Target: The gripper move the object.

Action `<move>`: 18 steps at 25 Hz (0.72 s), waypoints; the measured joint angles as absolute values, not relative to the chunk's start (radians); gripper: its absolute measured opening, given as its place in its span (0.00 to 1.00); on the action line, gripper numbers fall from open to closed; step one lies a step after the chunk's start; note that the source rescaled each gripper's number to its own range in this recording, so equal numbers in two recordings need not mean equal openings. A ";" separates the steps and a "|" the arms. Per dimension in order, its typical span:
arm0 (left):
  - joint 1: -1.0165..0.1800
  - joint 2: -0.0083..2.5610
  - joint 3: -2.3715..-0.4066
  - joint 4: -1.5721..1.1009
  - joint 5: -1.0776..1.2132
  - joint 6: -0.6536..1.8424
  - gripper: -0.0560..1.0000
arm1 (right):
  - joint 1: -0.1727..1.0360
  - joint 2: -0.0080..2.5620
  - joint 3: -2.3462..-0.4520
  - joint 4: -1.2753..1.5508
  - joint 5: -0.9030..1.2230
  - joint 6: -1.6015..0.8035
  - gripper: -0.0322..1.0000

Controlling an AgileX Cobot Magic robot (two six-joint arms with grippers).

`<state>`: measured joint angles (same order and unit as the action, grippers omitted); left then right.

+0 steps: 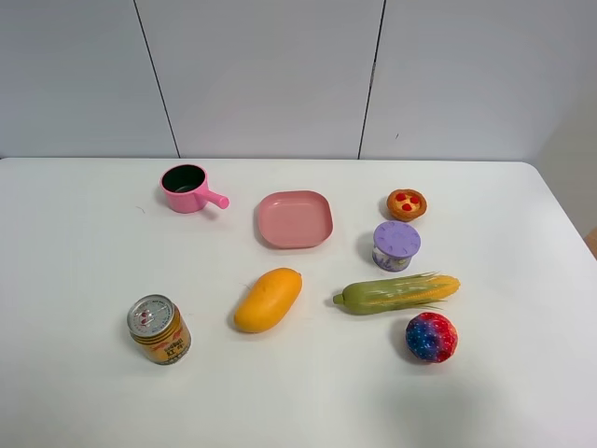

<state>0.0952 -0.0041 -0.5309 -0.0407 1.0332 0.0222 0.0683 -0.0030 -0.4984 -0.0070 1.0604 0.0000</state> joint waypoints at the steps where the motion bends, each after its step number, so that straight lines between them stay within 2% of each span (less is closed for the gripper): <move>1: 0.095 -0.005 -0.520 -0.036 1.046 0.013 0.89 | 0.068 -0.003 -0.498 -0.007 1.060 0.000 1.00; 13: 0.093 -0.007 -0.509 -0.019 1.053 -0.006 0.89 | 0.068 -0.003 -0.498 -0.007 1.060 0.000 1.00; 18: 0.053 -0.007 -0.509 -0.016 1.053 -0.006 0.89 | 0.068 -0.003 -0.498 -0.007 1.060 0.000 1.00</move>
